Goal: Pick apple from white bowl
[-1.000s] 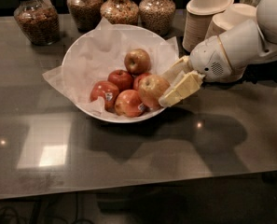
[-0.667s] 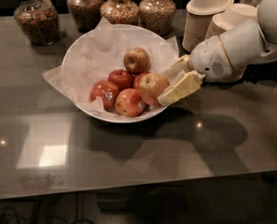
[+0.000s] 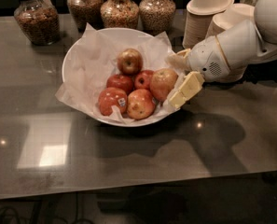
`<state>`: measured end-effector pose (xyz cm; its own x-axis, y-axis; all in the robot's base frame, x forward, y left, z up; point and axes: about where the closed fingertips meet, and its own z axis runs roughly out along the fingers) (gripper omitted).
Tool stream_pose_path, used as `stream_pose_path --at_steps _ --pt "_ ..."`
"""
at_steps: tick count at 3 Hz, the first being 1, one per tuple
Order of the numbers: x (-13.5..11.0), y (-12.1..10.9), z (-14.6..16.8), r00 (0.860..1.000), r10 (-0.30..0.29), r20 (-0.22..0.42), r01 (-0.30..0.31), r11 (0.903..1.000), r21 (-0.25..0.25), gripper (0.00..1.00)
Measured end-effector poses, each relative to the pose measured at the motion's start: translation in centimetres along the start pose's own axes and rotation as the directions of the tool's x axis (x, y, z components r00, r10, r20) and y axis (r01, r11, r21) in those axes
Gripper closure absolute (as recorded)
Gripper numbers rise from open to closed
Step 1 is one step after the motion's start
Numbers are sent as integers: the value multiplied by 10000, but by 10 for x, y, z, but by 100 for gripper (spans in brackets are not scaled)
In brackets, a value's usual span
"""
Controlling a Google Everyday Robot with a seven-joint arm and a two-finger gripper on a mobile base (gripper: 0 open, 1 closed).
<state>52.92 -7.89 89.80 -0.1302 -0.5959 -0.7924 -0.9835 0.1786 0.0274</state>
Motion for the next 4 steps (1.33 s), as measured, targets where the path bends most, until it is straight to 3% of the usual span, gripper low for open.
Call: stream_pose_path --at_steps 1,2,4 --pt "0 0 0 10000 -1 0 1 10000 -1 0" --pt "0 0 0 10000 -1 0 1 10000 -1 19" --pt "0 0 0 10000 -1 0 1 10000 -2 65"
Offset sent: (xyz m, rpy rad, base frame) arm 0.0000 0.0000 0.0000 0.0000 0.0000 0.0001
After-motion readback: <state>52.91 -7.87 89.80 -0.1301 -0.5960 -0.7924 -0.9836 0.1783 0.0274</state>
